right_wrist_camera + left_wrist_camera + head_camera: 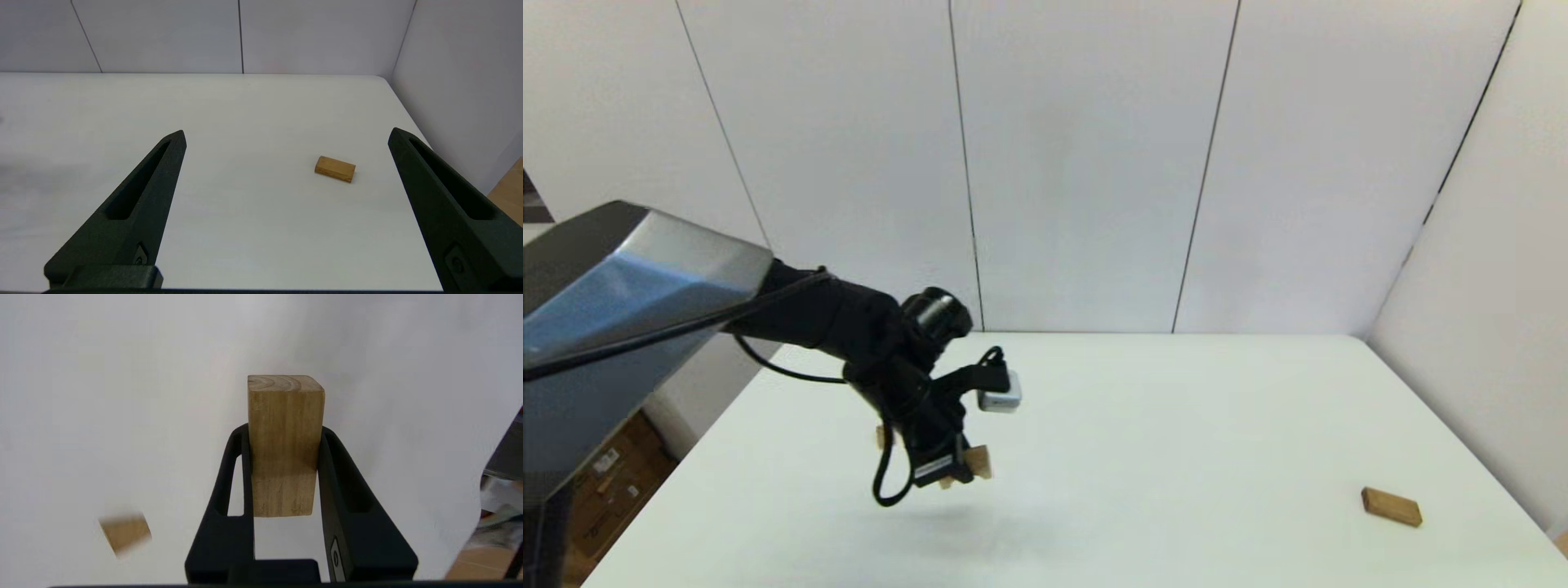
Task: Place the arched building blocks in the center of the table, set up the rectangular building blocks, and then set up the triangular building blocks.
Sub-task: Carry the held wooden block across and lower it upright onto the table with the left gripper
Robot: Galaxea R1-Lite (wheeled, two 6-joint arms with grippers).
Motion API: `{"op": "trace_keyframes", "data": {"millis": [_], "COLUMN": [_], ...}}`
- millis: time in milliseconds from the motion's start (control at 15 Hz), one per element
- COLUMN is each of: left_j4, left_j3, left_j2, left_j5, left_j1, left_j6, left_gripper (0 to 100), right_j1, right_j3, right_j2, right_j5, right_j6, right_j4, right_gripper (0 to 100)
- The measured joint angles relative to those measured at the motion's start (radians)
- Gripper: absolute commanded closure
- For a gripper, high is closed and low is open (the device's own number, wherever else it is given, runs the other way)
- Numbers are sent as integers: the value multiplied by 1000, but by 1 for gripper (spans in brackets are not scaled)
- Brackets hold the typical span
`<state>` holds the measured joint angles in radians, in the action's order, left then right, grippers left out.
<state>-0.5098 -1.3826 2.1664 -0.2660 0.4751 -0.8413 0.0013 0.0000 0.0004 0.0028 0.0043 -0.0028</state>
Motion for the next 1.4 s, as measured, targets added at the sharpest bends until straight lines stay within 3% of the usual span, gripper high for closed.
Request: {"op": "trace_keyframes", "data": {"millis": [333, 667, 1400], "left_j4": [-104, -107, -107], "left_j3": [-186, -257, -277], "left_j2": [113, 169, 241], "left_j5": [42, 65, 66], "left_j1": [166, 260, 364], "left_j6": [62, 112, 155], "left_gripper": [100, 100, 100], "right_j1": [0, 0, 0], "right_j3": [0, 0, 0], "right_j2": [0, 0, 0], "right_j5": [0, 0, 0], "right_j6": [0, 0, 0], "right_j4": [0, 0, 0], "right_gripper": [0, 0, 0]}}
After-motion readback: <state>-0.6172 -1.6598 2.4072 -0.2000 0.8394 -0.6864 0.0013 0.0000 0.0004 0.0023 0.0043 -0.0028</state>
